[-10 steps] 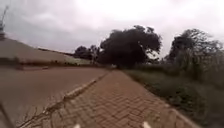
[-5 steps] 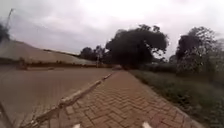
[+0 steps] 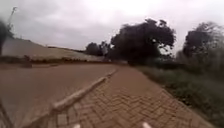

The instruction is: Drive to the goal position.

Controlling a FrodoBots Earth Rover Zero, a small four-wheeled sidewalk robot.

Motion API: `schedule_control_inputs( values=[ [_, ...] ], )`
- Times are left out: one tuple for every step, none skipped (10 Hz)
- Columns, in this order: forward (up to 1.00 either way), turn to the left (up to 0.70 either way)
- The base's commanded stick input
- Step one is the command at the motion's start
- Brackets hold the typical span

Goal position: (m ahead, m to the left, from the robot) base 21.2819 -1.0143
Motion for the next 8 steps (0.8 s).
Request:
schedule_control_inputs(
  values=[
    [0.7, -0.33],
    [0.7, -0.34],
    [0.7, -0.35],
    [0.7, -0.35],
    [0.7, -0.35],
    [0.7, -0.35],
    [0.7, -0.35],
    [0.7, 0.0]
  ],
)
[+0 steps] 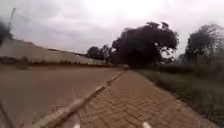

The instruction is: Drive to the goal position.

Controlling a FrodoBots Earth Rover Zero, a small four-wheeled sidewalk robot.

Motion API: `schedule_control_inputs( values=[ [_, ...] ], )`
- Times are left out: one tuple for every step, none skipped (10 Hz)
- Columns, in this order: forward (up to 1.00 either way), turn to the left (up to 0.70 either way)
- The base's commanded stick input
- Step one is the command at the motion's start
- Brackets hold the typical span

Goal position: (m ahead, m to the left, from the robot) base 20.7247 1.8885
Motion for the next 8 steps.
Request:
schedule_control_inputs(
  values=[
    [0.7, 0.01],
    [0.7, 0.02],
    [0.7, 0.18],
    [0.7, 0.19],
    [0.7, 0.12],
    [0.7, 0.11],
    [0.7, 0.2],
    [0.7, 0.17]
  ],
)
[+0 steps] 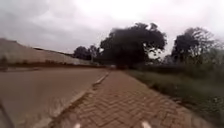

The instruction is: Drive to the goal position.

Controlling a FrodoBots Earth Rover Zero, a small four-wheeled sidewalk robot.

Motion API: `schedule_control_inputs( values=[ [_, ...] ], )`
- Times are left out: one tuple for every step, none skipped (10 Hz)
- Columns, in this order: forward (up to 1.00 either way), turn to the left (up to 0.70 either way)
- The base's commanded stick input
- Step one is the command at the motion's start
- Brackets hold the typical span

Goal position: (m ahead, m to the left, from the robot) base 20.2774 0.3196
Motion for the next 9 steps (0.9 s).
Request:
schedule_control_inputs(
  values=[
    [0.7, 0.13],
    [0.7, 0.13],
    [0.7, 0.13],
    [0.7, 0.13],
    [0.7, 0.14],
    [0.7, 0.13],
    [0.7, 0.12],
    [0.7, -0.01],
    [0.7, -0.17]
  ],
)
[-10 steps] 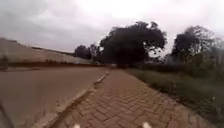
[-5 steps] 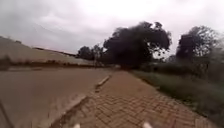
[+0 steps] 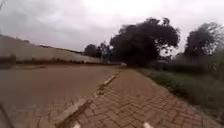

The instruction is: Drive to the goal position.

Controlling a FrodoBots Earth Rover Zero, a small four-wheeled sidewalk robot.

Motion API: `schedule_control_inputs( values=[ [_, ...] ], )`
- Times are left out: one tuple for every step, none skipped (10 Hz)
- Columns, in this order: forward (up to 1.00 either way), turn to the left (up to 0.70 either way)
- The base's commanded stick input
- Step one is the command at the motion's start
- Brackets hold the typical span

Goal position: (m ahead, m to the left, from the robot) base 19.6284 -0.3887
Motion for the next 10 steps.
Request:
schedule_control_inputs(
  values=[
    [0.7, -0.33],
    [0.7, -0.35],
    [0.7, -0.35],
    [0.7, -0.35],
    [0.7, -0.35],
    [0.7, -0.35],
    [0.7, -0.35],
    [0.7, -0.35],
    [0.7, -0.35],
    [0.7, -0.35]
  ],
)
